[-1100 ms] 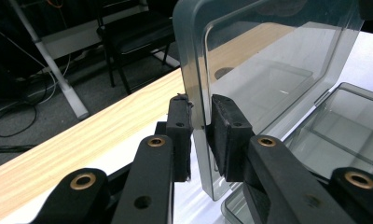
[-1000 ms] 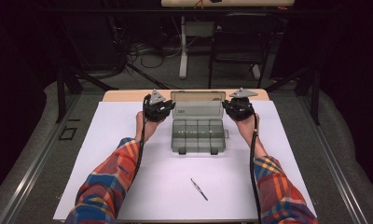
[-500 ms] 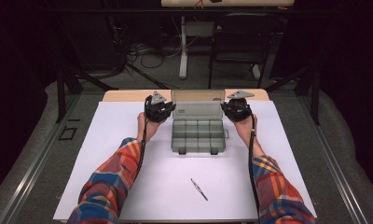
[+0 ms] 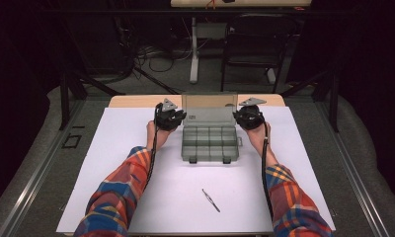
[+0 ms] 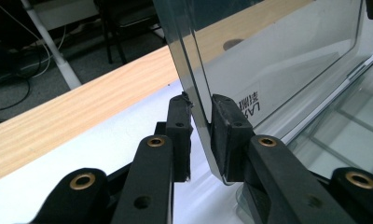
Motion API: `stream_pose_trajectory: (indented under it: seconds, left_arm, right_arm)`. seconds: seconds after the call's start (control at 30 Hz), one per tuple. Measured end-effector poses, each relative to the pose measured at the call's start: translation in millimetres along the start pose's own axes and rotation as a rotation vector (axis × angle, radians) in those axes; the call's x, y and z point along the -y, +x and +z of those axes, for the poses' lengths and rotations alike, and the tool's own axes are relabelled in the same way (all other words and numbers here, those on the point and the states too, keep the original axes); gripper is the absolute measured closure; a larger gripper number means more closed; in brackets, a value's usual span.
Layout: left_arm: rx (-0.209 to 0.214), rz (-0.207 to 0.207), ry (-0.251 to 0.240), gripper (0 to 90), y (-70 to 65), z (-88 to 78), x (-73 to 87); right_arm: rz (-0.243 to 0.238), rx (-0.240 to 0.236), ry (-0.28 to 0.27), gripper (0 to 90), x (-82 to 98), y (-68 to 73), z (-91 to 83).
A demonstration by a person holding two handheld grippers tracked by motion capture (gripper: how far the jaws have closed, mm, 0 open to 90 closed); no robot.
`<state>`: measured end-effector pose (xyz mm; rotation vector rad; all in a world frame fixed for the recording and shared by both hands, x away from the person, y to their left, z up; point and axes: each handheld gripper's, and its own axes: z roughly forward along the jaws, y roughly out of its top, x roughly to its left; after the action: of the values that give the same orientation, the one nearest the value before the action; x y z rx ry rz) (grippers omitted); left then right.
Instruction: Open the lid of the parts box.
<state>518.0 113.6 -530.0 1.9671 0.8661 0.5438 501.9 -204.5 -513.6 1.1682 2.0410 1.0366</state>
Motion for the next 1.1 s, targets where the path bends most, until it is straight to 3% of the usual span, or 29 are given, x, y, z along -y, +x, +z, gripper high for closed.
stream_pose_trajectory:
  seconds: [0.43, 0.57, 0.7, 0.73, 0.77, 0.8, 0.83, 0.97, 1.1]
  left_arm:
    - [-0.006, 0.004, 0.043, 74.7, -0.2, 6.4, 4.8]
    - [-0.010, 0.002, 0.069, 61.0, -0.9, 8.4, 6.7]
    - [-0.018, 0.005, 0.090, 45.3, -1.0, 7.7, 7.6]
    - [-0.021, 0.000, 0.097, 37.1, -0.9, 7.5, 7.7]
    - [-0.013, -0.012, 0.099, 37.1, 0.0, 6.2, 7.6]
    - [-0.008, -0.016, 0.099, 28.5, 0.6, 4.8, 7.3]
    - [-0.003, -0.014, 0.095, 28.5, 0.4, 4.0, 7.1]
    - [0.009, 0.014, 0.089, 19.2, -1.5, -2.8, 5.9]
    - [0.019, 0.031, 0.077, 16.0, -4.4, -10.8, 5.2]
  right_arm:
    - [0.006, -0.005, 0.055, 77.7, 7.8, -0.1, 10.6]
    - [0.003, -0.003, 0.073, 72.4, 10.6, -0.9, 11.5]
    - [0.011, -0.013, 0.075, 61.3, 15.3, -4.3, 8.4]
    - [0.024, -0.030, 0.081, 52.0, 16.8, -6.5, 5.4]
    - [0.024, -0.030, 0.081, 52.0, 16.8, -6.5, 5.4]
    - [0.029, -0.035, 0.079, 42.8, 17.7, -8.8, 1.2]
    - [0.029, -0.035, 0.079, 42.8, 17.7, -8.8, 1.2]
    - [0.048, -0.060, 0.064, 27.5, 17.7, -14.2, -11.4]
    - [0.050, -0.076, 0.048, 21.9, 16.7, -14.3, -20.7]
